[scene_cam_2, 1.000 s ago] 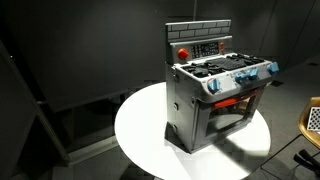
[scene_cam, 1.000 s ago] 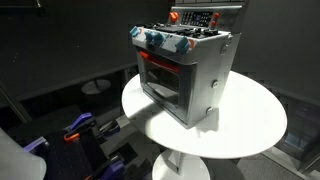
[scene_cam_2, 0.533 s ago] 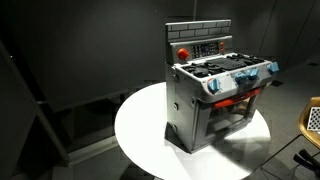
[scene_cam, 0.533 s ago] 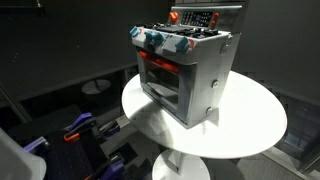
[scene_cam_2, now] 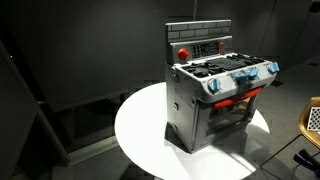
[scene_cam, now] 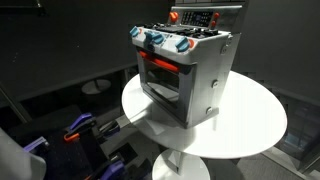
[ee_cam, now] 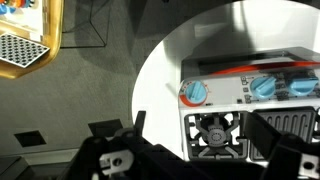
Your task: Push the top orange button on the right side of the stove
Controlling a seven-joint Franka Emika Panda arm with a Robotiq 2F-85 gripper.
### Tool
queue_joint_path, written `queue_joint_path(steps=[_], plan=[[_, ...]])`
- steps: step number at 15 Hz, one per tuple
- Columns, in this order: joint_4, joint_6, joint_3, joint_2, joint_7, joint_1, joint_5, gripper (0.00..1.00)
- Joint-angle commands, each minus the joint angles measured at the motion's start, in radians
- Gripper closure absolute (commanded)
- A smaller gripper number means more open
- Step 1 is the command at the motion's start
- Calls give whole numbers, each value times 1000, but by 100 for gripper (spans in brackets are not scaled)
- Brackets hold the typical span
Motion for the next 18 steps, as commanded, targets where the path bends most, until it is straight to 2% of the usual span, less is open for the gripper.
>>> queue_joint_path(steps=[1,7,11,12,18], plan=[[80,44,7,93,41,6,18,0],[167,111,1,233,23,17,23,0],[228,97,-4,302,11,26,27,0],[171,120,-1,264,22,25,3,0],[174,120,-2,276,22,27,3,0]])
